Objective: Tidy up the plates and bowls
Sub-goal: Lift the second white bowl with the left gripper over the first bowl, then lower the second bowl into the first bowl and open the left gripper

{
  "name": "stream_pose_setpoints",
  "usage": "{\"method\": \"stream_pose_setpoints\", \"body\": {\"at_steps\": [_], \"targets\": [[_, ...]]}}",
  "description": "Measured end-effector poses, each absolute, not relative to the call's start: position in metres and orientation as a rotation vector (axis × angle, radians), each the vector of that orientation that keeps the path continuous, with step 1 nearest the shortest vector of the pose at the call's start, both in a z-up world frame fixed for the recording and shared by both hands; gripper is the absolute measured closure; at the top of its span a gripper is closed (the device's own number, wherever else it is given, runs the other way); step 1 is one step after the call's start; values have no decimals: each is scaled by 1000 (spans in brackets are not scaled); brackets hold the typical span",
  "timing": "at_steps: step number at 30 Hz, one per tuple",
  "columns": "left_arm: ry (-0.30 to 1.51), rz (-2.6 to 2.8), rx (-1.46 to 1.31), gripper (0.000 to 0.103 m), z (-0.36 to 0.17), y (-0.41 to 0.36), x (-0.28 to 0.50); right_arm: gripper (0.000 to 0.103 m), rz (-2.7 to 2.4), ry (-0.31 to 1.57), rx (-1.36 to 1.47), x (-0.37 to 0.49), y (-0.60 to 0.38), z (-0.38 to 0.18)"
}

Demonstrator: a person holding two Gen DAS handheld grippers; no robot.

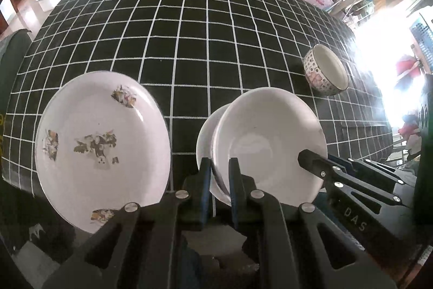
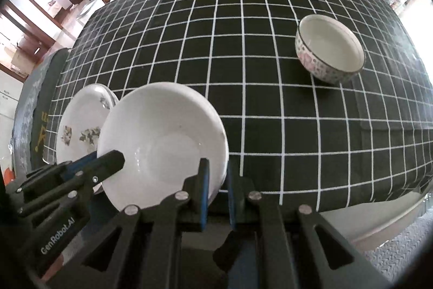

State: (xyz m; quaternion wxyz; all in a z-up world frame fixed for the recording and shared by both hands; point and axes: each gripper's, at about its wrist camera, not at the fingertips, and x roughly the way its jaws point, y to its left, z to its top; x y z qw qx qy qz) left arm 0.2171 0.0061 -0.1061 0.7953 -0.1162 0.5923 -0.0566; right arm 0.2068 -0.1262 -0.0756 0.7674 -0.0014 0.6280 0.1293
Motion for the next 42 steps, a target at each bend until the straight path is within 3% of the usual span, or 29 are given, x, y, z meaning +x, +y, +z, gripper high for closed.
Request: {"method": "stream_pose_setpoints", "body": {"at_steps": [24, 42], "targets": [[1306, -108, -255, 90, -132, 3, 217, 87, 278, 1380, -49, 209, -117, -93], [1225, -119, -210, 91, -83, -11, 206, 87, 306, 1305, 29, 203, -144, -57]]}}
